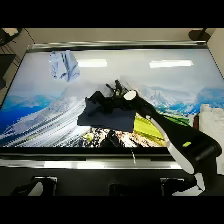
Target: Fold the shirts.
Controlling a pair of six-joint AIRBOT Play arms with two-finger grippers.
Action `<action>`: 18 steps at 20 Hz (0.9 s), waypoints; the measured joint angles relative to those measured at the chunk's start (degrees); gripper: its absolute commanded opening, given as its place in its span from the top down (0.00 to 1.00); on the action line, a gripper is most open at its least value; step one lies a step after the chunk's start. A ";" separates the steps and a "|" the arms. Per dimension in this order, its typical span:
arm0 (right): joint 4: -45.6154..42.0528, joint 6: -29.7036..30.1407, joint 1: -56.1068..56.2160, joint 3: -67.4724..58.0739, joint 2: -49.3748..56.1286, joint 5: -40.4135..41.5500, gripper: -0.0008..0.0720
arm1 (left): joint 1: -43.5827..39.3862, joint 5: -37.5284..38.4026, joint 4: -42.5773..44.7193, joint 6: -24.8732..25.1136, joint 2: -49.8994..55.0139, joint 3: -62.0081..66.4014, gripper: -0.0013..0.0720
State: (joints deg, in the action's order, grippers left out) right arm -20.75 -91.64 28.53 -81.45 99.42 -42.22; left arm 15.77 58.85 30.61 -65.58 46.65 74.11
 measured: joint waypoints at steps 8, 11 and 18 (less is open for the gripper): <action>-32.96 -6.27 -21.05 1.46 -7.78 -25.18 0.06 | 0.57 0.55 2.80 -0.44 -0.87 -0.07 0.94; -39.04 -6.47 -24.76 6.73 -8.17 -30.93 0.07 | 0.57 0.55 3.61 -0.46 -0.57 -0.13 0.94; -27.67 -1.99 -22.53 13.18 -3.50 -20.02 0.32 | 0.57 0.22 4.24 -2.19 1.25 -0.13 0.94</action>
State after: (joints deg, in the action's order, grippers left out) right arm -48.42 -93.62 6.00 -68.27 95.92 -62.24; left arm 16.34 59.07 34.85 -67.77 47.90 73.97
